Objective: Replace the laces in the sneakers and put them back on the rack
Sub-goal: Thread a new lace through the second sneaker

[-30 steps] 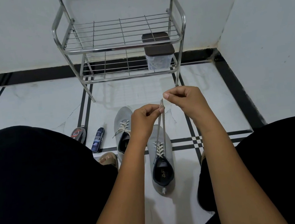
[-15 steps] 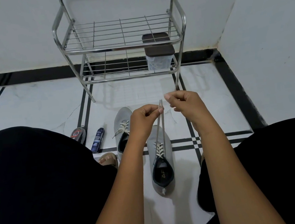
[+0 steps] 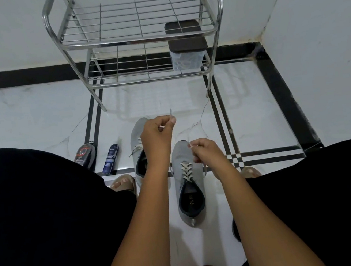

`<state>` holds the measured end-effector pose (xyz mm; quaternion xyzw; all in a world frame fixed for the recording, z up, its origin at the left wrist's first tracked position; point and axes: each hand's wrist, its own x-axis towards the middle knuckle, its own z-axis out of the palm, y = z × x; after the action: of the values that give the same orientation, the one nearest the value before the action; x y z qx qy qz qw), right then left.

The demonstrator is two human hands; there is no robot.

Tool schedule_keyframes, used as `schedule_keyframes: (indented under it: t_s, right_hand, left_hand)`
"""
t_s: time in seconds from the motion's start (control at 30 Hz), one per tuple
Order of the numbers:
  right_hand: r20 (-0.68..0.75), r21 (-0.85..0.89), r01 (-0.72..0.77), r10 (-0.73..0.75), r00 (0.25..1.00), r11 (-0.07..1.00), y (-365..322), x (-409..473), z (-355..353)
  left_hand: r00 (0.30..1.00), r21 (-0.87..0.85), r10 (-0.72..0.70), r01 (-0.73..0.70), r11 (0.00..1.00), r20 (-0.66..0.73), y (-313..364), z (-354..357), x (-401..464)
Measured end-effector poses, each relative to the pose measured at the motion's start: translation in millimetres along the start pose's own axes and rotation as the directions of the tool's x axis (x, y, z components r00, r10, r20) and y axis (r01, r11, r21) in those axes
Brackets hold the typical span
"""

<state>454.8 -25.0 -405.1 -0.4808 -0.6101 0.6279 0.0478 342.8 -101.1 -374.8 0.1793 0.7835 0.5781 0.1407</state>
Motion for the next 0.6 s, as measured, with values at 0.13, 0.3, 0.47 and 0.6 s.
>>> schedule_keyframes:
  t_s: [0.13, 0.3, 0.47, 0.6]
  right_hand:
    - [0.207, 0.014, 0.041, -0.043, 0.977, 0.999, -4.4, -0.7, 9.2]
    - [0.209, -0.001, 0.119, -0.116, 0.971, 0.993, -7.2, 5.2, 4.8]
    - [0.215, -0.048, 0.179, -0.165, 0.963, 0.983, -10.8, 6.2, 6.9]
    - [0.167, -0.054, 0.201, -0.189, 0.968, 0.978, -14.0, 6.3, 7.8]
  left_hand:
    - [0.982, -0.040, -0.008, 0.016, 0.999, 0.187, 1.5, 13.7, 2.7]
    - [0.963, -0.051, -0.015, 0.030, 0.998, 0.268, -3.7, 17.2, 5.0]
    - [0.954, -0.092, -0.052, 0.082, 0.992, 0.295, -2.5, 19.8, 5.3]
    - [0.954, -0.114, -0.032, 0.069, 0.991, 0.297, 3.2, 20.3, 6.5]
